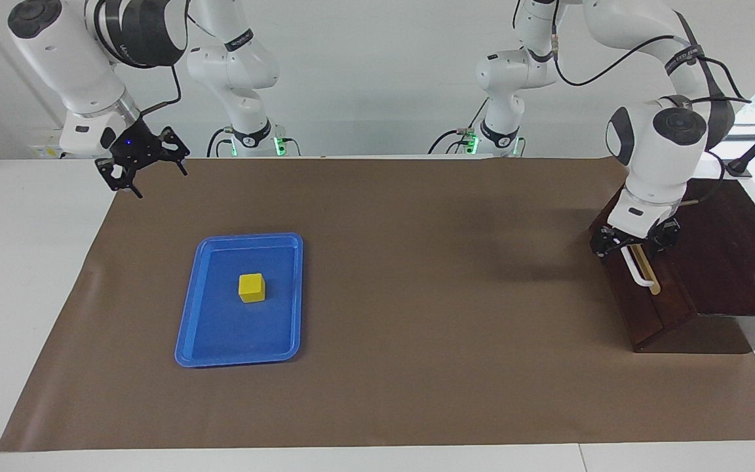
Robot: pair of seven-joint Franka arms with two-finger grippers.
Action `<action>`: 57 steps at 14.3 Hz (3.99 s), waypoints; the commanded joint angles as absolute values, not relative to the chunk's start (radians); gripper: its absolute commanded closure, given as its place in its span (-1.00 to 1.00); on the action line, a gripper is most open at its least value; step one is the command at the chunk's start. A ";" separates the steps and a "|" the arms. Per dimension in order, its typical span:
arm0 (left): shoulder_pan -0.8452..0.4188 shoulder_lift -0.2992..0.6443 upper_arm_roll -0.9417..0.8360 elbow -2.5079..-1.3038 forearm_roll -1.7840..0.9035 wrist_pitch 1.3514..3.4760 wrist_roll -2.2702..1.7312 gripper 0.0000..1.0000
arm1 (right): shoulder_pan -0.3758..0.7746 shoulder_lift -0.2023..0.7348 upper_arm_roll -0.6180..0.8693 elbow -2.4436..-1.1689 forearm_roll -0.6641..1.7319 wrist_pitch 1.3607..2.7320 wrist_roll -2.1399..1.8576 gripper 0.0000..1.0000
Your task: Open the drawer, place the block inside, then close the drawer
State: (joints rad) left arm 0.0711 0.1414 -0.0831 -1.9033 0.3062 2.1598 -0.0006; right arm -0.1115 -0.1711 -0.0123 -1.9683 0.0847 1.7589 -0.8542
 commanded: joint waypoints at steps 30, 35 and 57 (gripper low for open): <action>-0.195 0.074 -0.092 -1.649 -0.004 1.781 -0.770 -1.00 | -0.117 0.408 0.005 -1.871 0.735 1.986 -2.224 -1.00; -0.230 0.071 -0.118 -1.640 -0.072 1.738 -1.320 -1.00 | -0.109 0.408 0.003 -1.876 0.735 1.996 -2.238 -1.00; -0.456 0.227 -0.115 -1.591 0.008 1.841 -2.206 -1.00 | 0.003 0.229 0.005 -1.825 0.687 1.865 -1.952 1.00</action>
State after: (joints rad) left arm -0.4425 0.2137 -0.1267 -1.6153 -0.0178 1.8501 -2.1855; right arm -0.0435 0.3126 0.0045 -1.8096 0.7078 1.8863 -2.0591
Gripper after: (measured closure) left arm 0.000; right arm 0.445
